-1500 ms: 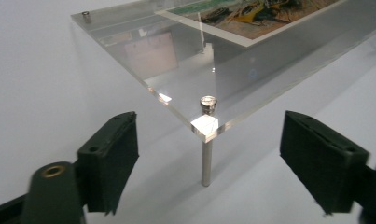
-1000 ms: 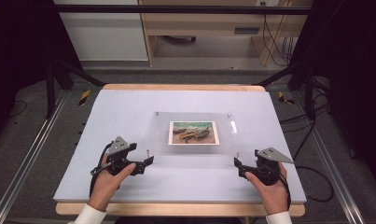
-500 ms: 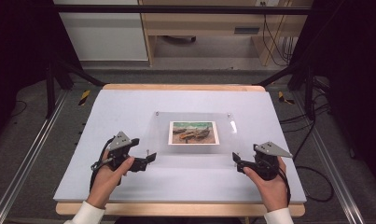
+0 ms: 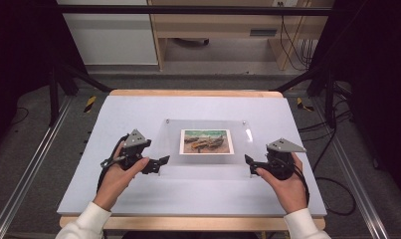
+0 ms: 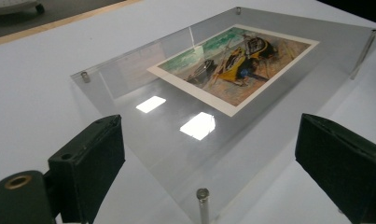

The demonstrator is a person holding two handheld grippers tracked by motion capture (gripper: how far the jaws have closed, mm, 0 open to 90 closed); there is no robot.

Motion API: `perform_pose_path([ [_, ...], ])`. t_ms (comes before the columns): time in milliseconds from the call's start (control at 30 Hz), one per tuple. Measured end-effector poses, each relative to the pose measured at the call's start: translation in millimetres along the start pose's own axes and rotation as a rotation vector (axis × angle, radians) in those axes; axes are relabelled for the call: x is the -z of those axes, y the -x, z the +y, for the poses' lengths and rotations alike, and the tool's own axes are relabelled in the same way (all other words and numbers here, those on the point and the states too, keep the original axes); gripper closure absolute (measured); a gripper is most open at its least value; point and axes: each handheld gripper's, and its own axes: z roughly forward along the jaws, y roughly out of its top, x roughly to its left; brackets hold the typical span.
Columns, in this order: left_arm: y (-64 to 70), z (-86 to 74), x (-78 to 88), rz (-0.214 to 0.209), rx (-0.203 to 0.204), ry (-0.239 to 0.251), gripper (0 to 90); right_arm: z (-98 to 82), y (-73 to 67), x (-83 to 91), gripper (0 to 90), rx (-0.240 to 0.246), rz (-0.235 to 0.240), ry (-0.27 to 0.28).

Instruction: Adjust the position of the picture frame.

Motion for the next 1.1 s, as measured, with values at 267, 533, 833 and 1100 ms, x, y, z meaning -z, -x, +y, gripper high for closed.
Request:
perform_pose_path([
  [267,-5.9,6.6,-7.6,0.015,-0.009,-0.045,9.2,10.0,9.1,-13.5,21.9,0.007,0.018,-0.065],
  [533,-13.7,8.9,-12.4,0.045,0.006,-0.054,15.3,17.0,18.6,-23.0,27.1,-0.039,0.046,-0.086],
  [833,-21.9,2.2,-16.2,0.024,0.085,-0.056,16.5,11.6,25.5,-35.6,28.5,-0.094,0.093,-0.118],
  [1100,-22.2,-10.5,-25.1,0.003,0.13,-0.068,13.7,3.5,21.6,-43.8,22.5,-0.123,0.137,-0.15],
])
